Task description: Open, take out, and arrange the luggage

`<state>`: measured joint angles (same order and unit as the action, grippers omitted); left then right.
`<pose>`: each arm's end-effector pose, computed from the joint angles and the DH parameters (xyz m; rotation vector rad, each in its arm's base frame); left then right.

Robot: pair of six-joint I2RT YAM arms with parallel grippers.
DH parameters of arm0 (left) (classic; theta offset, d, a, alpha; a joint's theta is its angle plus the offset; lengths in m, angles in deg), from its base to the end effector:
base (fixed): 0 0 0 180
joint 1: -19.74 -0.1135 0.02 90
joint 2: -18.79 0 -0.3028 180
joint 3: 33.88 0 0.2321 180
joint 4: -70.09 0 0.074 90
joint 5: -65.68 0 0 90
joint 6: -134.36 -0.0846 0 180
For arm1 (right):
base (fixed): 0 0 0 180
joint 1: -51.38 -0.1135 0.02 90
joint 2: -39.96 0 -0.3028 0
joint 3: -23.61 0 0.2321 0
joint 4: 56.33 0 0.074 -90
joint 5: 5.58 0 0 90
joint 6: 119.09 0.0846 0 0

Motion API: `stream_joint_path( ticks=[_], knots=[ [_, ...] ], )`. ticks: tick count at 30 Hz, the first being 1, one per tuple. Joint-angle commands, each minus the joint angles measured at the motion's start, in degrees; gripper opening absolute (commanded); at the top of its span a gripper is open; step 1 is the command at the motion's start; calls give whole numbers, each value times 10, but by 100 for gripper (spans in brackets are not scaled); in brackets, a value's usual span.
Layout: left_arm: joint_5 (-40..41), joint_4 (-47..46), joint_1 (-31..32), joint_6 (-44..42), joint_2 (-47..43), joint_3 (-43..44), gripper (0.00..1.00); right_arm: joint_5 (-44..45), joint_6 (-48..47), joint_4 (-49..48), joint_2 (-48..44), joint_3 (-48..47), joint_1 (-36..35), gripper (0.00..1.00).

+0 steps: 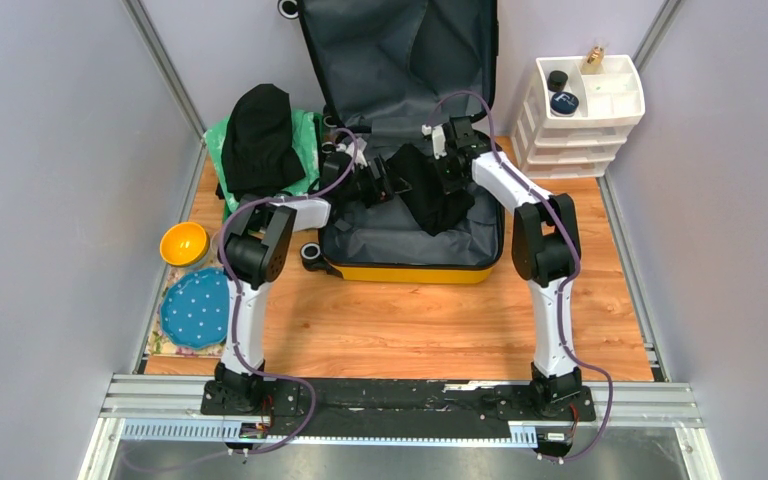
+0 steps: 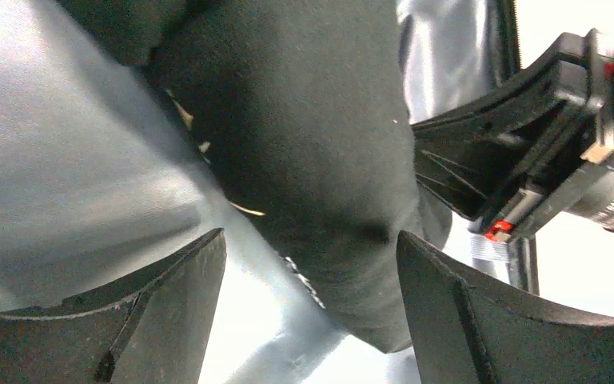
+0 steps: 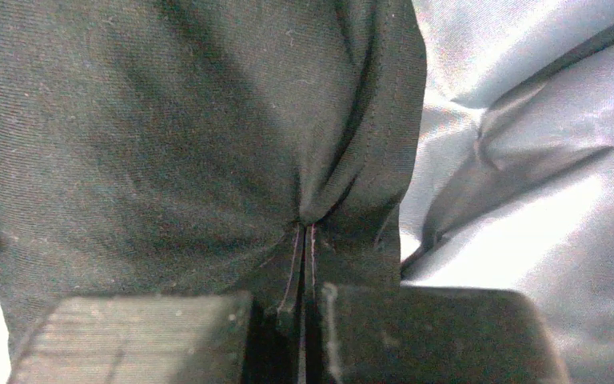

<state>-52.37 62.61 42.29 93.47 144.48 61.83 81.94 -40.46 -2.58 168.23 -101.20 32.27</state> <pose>0.4789 -0.2419 0.1866 -0.1427 2.1458 -1.2593 0.4949 0.1754 0.2040 -0.6917 2.4767 0.1066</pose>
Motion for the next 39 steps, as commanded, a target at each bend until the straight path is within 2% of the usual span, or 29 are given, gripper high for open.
stream_joint_path(
  ticks=[1,9,12,18,21,22,23,24,25,26,27,28,30,34,37,39],
  knots=[
    [-24,-208,16,85,1,-46,86,-11,6,10,2,-10,-6,0],
    [-3,-179,38,90,6,-40,86,-34,21,14,11,-29,-7,0],
    [35,-125,50,50,-1,-35,86,-47,34,17,13,-39,-14,0],
    [127,42,58,-10,17,40,87,-68,53,18,1,-38,-24,0],
    [144,62,58,-25,27,59,87,-80,65,20,-8,-39,-24,0],
    [145,63,58,-28,30,68,86,-79,66,22,-8,-43,-24,3],
    [158,77,58,-36,34,75,79,-74,66,25,-13,-44,-24,11],
    [159,90,58,-40,33,81,63,-66,66,30,-16,-46,-23,23],
    [155,101,55,-52,32,93,51,-57,66,32,-21,-49,-19,50],
    [155,113,55,-90,26,101,36,-57,68,33,-25,-50,-16,61],
    [160,151,55,-109,20,112,10,-56,70,36,-37,-49,-11,71],
    [164,167,54,-145,14,129,0,-53,73,37,-44,-48,0,88],
    [149,218,50,-181,-1,150,0,-56,75,36,-66,-46,14,93],
    [112,340,34,-290,-27,233,0,-62,70,37,-95,-51,51,94],
    [86,422,15,-362,-54,268,0,-72,65,37,-106,-52,68,95],
    [39,462,-13,-396,-79,275,0,-76,64,36,-109,-51,77,95]
  ],
)
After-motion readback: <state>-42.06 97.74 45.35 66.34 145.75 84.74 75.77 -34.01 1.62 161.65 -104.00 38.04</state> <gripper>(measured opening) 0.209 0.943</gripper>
